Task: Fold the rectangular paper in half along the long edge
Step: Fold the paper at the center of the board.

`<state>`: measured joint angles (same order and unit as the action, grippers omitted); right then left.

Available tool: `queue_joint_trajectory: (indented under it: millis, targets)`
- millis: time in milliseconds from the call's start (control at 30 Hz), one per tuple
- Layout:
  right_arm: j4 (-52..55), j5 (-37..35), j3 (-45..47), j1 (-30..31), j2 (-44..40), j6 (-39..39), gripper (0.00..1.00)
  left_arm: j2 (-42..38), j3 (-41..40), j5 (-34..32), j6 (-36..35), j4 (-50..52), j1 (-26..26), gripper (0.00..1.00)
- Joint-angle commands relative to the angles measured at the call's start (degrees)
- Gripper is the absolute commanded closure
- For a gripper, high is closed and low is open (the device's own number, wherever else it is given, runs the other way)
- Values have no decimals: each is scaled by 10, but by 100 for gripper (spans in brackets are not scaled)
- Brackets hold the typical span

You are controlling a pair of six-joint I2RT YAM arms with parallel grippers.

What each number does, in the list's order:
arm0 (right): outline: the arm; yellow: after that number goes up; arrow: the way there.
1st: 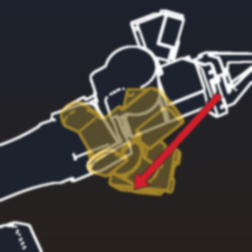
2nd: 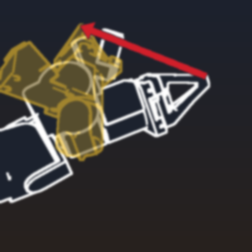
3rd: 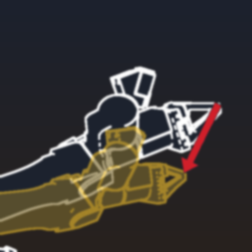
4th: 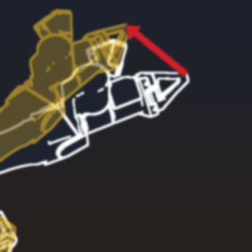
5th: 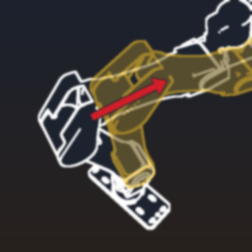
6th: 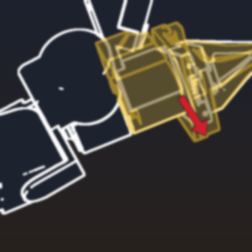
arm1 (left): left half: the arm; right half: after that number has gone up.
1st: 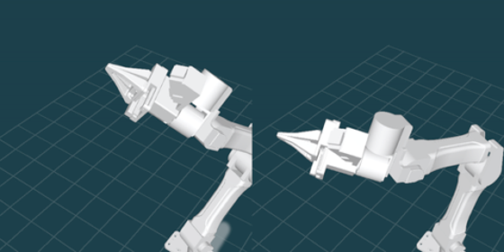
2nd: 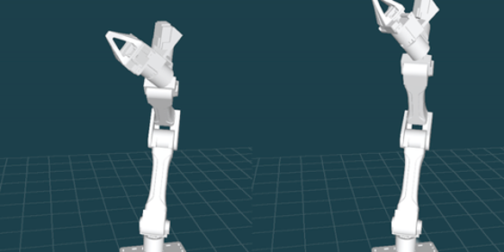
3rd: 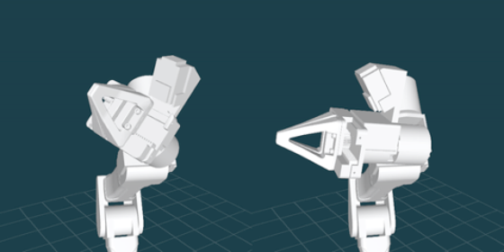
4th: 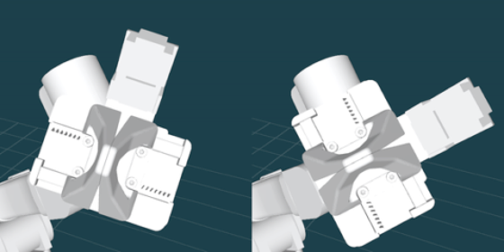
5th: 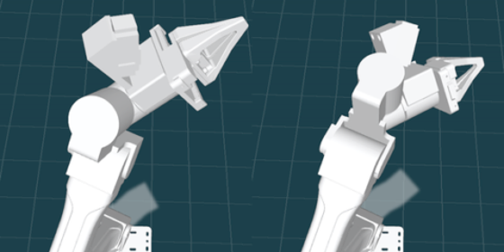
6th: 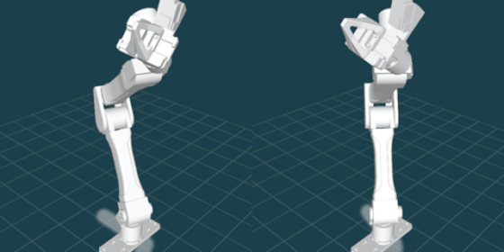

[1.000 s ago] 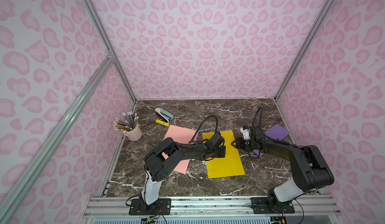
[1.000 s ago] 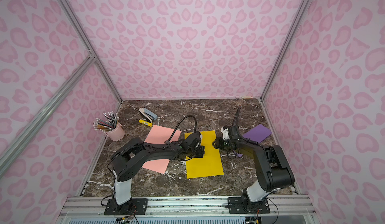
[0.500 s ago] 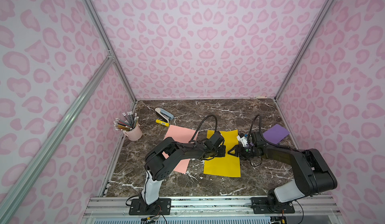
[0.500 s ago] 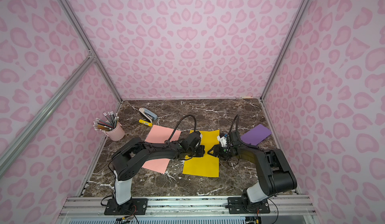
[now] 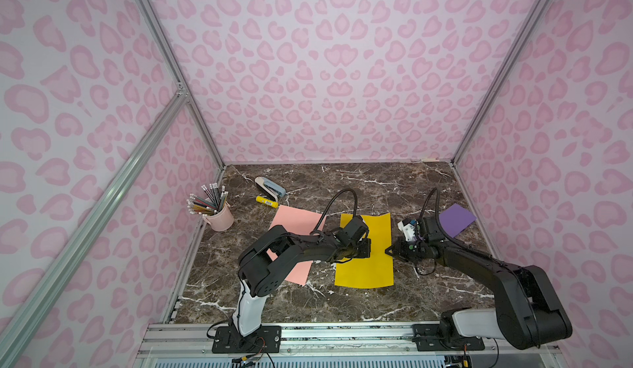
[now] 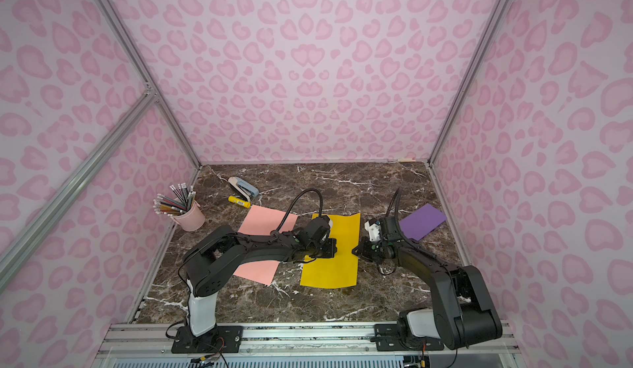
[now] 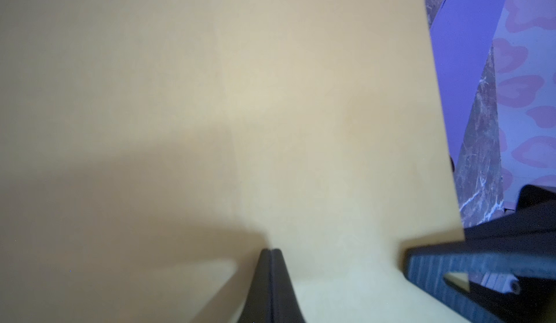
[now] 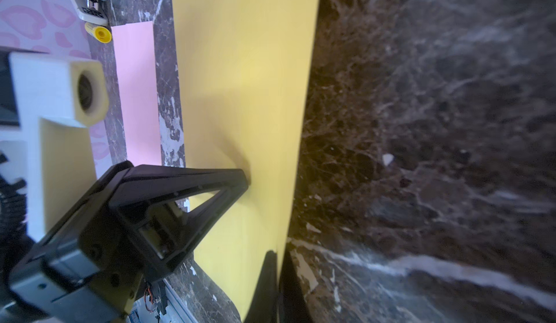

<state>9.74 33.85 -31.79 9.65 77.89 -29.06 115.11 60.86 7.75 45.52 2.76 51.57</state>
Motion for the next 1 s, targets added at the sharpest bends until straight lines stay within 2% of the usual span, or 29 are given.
queue_joint_trajectory:
  millis: [0, 67, 200, 300, 333, 367, 433, 633, 967]
  targets:
    - [15, -18, -9, 0, 2, 12, 100, -12, -6, -19, -20, 6, 1, 96]
    - [27, -20, -17, 0, -4, 24, 100, -38, -12, -35, -24, 7, 1, 96]
    - [67, -10, -43, 0, -17, 76, 100, -146, -48, -71, -31, 2, 3, 95]
    - [76, 4, -46, -1, -24, 78, 100, -228, -88, -97, -42, 9, 3, 82]
    - [81, 4, -48, 0, -22, 74, 100, -248, -105, -102, -48, 13, 3, 81]
    - [84, 5, -50, 0, -21, 71, 100, -261, -120, -105, -53, 18, 3, 81]
    - [90, 1, -55, 0, -19, 72, 100, -282, -156, -117, -57, 29, 3, 95]
    - [111, -23, -74, 0, -7, 73, 100, -272, -235, -110, -34, 3, 4, 96]
    - [125, -36, -78, 6, 7, 78, 100, -205, -198, -115, -50, 5, 9, 96]
